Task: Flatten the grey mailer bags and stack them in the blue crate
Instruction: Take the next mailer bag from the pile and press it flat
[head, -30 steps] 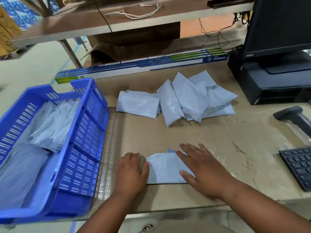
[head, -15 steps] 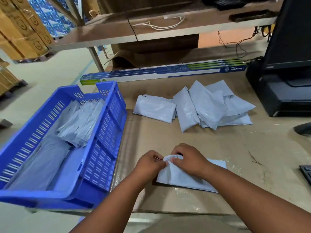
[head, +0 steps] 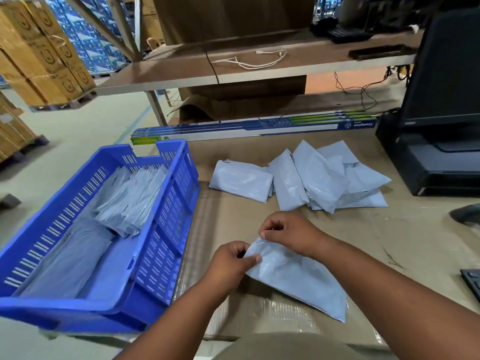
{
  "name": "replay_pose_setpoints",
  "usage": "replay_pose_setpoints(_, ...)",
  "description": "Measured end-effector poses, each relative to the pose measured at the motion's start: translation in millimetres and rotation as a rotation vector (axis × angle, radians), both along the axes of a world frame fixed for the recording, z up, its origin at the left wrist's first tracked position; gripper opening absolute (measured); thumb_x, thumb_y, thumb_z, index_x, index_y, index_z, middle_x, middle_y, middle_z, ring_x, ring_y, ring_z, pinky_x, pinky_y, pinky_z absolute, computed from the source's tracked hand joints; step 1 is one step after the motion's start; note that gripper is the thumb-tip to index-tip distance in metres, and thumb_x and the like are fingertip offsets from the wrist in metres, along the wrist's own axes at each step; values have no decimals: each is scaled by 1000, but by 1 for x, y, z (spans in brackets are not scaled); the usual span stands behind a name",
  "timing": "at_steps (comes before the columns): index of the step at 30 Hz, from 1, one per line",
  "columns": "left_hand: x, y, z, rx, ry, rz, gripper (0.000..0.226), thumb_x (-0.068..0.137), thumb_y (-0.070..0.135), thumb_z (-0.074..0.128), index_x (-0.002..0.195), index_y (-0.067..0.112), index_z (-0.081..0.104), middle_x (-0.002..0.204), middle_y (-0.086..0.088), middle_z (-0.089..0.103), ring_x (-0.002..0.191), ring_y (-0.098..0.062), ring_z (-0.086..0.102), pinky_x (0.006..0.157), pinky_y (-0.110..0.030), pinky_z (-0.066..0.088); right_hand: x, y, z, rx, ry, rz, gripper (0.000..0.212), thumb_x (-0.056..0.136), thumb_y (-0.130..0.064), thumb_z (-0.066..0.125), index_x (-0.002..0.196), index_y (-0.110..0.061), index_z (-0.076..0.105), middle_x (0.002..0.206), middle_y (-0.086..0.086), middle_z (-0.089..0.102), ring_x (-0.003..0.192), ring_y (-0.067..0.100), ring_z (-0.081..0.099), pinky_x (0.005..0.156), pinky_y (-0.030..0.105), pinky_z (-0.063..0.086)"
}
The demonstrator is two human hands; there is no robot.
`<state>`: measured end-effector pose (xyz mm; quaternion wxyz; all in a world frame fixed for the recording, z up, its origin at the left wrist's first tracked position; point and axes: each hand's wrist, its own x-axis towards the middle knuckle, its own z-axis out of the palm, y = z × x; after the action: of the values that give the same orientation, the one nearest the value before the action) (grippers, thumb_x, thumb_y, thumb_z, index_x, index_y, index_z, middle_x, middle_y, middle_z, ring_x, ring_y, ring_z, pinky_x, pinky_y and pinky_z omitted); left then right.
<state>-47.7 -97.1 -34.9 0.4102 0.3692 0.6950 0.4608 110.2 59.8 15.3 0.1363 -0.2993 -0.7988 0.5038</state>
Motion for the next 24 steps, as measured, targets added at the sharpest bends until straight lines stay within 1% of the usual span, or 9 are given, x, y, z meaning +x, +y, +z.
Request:
replay_pose_setpoints(2,-1,0,2,8,4,-2,16,87,18,83,80,9,73,72,2,68,67,-11,60,65,-29,46,-3,2,4,20,-29,11,7,90,-19,81,84,-23,80,89,-10,78,86,6,72,80,24,56)
replay_pose_setpoints(5,-2,-2,3,15,-9,-2,19,82,27,84,79,12,74,73,2,69,68,-12,60,67,-31,46,-6,4,6,74,-91,42,7,89,-23,80,83,-27,80,88,-14,77,85,4,71,76,23,55)
replay_pose_setpoints(9,-5,-3,4,9,-34,-4,23,77,32,84,79,11,73,75,0,68,70,-14,60,69,-33,45,-10,7,11,158,-169,80,13,90,-23,75,80,-30,77,87,-19,75,81,-1,68,69,17,47)
replay_pose_setpoints(11,-5,-3,3,9,-47,-4,20,76,30,84,77,13,74,75,0,69,70,-14,60,69,-32,45,-13,8,13,192,-201,113,14,90,-23,72,79,-31,74,88,-18,74,82,1,68,71,23,52)
replay_pose_setpoints(13,-6,-4,3,6,-55,-7,17,77,30,84,77,15,75,75,-1,70,70,-14,61,69,-32,46,-15,10,14,220,-219,153,11,89,-27,70,79,-32,73,89,-16,74,85,4,69,79,35,60)
replay_pose_setpoints(15,-7,-5,2,5,-55,-2,18,78,30,85,79,14,76,77,-2,71,71,-15,62,70,-33,47,-17,12,17,215,-218,179,7,87,-31,73,81,-32,75,89,-16,75,86,6,70,83,40,62)
replay_pose_setpoints(18,-10,-4,1,8,-48,3,23,79,32,84,81,11,75,78,-4,71,72,-16,62,72,-35,47,-19,13,22,185,-231,211,6,86,-35,79,82,-31,78,89,-15,77,86,7,72,83,39,63)
replay_pose_setpoints(22,-10,-5,4,31,-98,35,25,84,31,82,82,8,73,77,-4,68,72,-17,60,71,-34,46,-21,12,23,227,-240,243,11,90,-34,73,79,-34,75,91,-14,74,87,7,70,84,40,62)
replay_pose_setpoints(24,-10,-5,4,53,-135,60,28,85,32,82,81,8,68,76,-2,65,72,-17,57,71,-33,43,-22,12,26,184,-206,213,11,92,-29,72,82,-31,76,92,-12,74,88,9,70,83,35,60)
